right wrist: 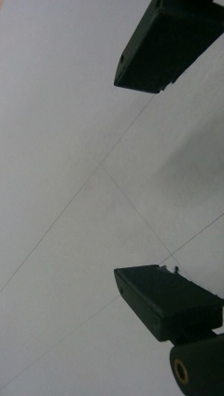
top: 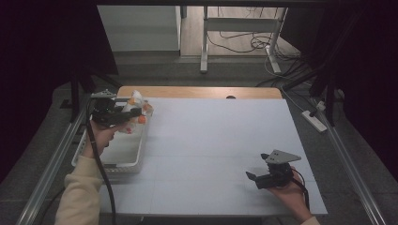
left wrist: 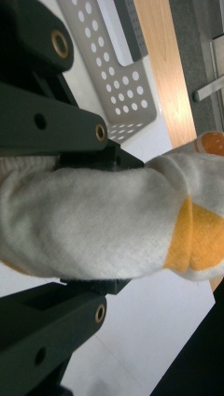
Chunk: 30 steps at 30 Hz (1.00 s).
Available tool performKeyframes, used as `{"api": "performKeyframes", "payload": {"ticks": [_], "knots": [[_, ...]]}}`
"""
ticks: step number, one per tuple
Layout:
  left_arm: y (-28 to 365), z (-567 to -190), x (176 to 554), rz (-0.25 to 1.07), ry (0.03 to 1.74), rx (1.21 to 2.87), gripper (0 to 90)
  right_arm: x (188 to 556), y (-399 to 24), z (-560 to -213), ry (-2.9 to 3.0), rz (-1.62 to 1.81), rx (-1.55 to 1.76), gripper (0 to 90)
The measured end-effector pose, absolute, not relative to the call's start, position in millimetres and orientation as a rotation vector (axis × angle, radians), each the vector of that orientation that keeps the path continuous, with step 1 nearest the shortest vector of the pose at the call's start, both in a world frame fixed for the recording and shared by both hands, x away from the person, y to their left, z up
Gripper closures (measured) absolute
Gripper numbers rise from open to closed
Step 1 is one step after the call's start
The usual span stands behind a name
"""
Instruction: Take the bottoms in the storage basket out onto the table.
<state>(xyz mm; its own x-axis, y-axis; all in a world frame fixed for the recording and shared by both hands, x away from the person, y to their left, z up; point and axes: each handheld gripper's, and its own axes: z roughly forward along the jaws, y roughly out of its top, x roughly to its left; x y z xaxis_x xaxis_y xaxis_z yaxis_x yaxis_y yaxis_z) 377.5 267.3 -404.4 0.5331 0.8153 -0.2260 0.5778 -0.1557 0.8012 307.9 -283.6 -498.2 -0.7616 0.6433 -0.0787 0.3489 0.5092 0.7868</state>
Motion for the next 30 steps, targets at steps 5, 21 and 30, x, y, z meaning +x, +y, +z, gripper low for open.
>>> {"api": "performKeyframes", "payload": {"ticks": [5, 21, 30], "knots": [[263.4, -403.6, 376.8, 0.301, 1.124, 1.843, 58.1, 308.1, -283.7, -498.0, 2.400, 1.126, 0.822, 7.8], [250.1, -401.1, 374.1, 0.280, 1.072, 1.835, 57.8, 307.9, -283.2, -498.3, 2.399, 1.116, 0.822, 7.8], [238.4, -402.0, 374.2, 0.275, 1.044, 1.856, 57.8, 307.9, -283.4, -498.2, 2.400, 1.120, 0.820, 7.8]]}}
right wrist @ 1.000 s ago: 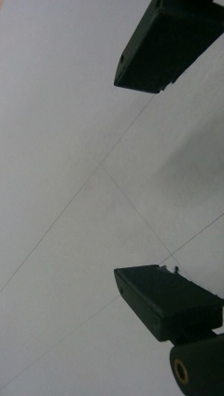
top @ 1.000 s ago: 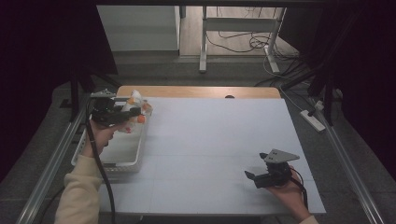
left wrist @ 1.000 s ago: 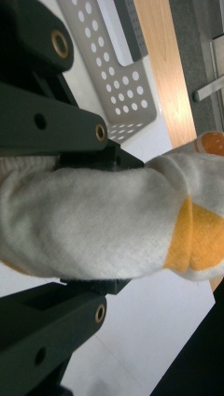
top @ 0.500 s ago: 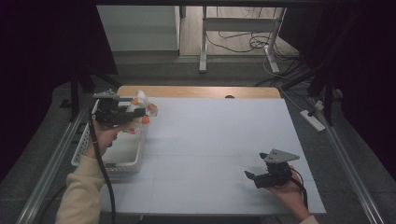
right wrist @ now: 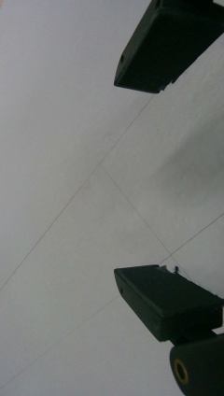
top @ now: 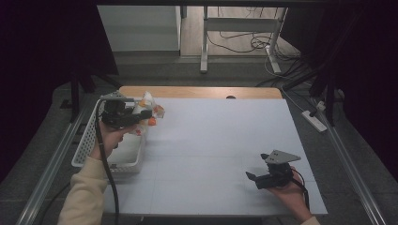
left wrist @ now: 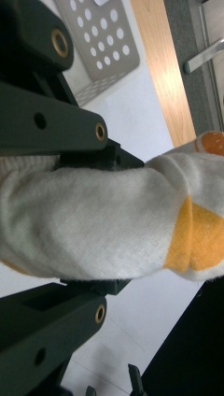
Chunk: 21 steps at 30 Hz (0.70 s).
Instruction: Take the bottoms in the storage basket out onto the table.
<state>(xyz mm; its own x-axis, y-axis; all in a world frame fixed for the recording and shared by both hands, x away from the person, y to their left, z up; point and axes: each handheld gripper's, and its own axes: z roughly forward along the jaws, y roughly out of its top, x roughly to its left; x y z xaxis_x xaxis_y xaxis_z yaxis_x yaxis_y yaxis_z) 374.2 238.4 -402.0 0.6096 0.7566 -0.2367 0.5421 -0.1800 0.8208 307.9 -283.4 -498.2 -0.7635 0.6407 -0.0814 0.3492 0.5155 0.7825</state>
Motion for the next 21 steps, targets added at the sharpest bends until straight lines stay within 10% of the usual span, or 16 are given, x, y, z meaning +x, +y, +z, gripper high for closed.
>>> {"api": "performKeyframes", "payload": {"ticks": [21], "knots": [[218.0, -406.3, 375.3, 0.257, 1.002, 1.864, 57.8, 307.9, -282.9, -498.6, 2.405, 1.116, 0.817, 7.8]]}}
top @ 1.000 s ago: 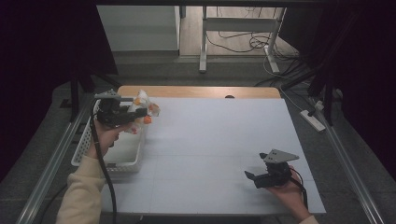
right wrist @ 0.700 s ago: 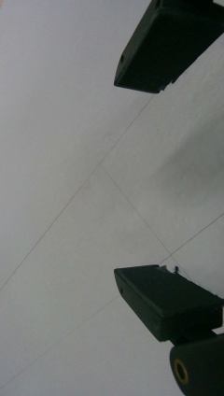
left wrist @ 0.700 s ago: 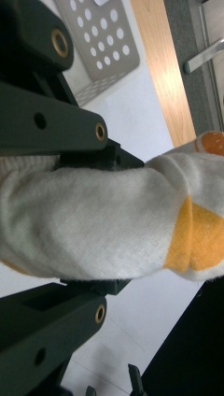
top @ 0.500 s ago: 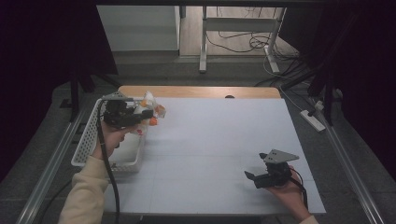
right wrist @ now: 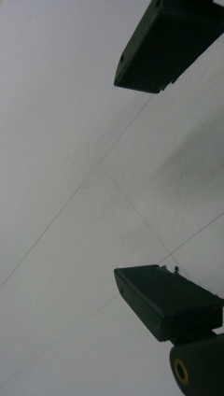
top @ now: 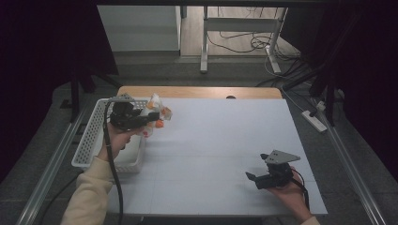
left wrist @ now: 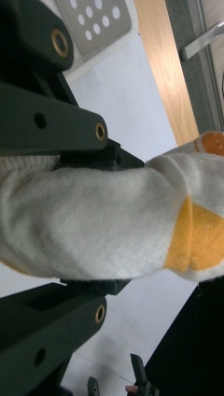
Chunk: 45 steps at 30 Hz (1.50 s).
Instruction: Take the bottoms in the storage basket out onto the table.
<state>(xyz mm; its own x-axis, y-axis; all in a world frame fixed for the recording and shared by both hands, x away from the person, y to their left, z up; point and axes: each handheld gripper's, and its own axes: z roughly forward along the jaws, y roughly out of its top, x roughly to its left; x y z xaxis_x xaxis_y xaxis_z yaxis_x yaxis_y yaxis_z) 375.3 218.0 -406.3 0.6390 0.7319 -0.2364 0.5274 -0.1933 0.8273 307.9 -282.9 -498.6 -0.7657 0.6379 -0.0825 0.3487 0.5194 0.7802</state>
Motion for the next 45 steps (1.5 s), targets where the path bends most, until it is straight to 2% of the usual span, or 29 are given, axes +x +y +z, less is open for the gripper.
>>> {"api": "performKeyframes", "payload": {"ticks": [45], "knots": [[162.0, -425.5, 384.8, 0.197, 0.929, 1.969, 57.2, 308.2, -282.0, -499.4, 2.412, 1.105, 0.809, 7.8]]}}
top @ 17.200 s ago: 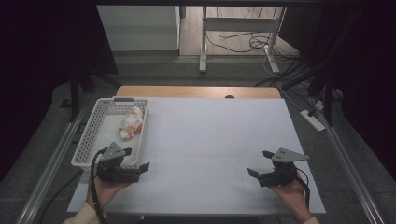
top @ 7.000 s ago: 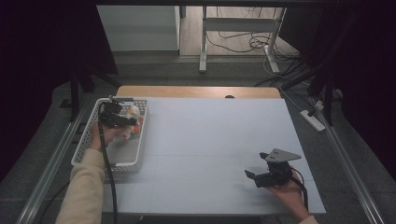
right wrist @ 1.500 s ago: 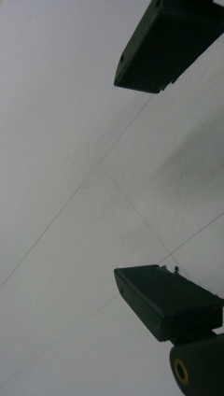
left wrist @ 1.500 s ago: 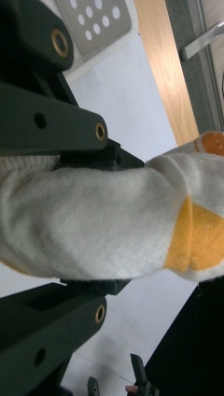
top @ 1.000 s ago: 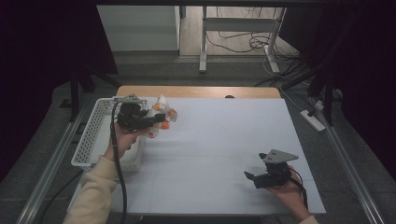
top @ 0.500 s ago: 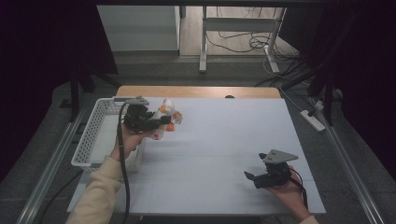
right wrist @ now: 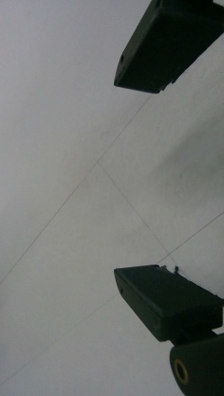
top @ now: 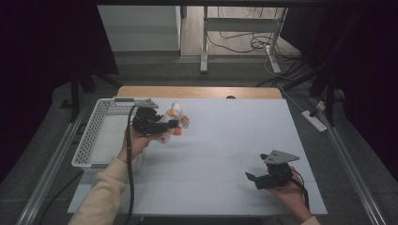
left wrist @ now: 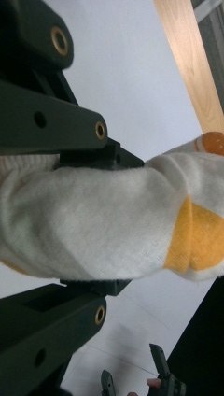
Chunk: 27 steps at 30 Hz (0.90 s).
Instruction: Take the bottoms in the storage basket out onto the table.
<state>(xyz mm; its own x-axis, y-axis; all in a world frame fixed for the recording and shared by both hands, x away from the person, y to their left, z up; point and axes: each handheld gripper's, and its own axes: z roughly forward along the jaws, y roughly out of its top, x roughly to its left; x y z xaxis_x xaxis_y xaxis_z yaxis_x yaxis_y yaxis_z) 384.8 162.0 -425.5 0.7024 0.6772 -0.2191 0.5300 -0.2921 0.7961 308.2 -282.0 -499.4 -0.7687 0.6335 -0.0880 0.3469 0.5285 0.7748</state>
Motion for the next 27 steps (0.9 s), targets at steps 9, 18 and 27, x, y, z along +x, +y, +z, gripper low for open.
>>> {"api": "performKeyframes", "payload": {"ticks": [9, 18, 27], "knots": [[152.4, -430.0, 385.4, 0.191, 0.916, 1.992, 57.2, 308.2, -281.8, -499.6, 2.415, 1.103, 0.807, 7.8], [141.7, -437.6, 387.1, 0.177, 0.906, 2.024, 57.0, 308.2, -281.5, -499.8, 2.418, 1.102, 0.806, 7.8], [132.8, -445.3, 388.8, 0.158, 0.901, 2.050, 57.0, 308.0, -281.4, -499.8, 2.420, 1.101, 0.806, 7.8]]}}
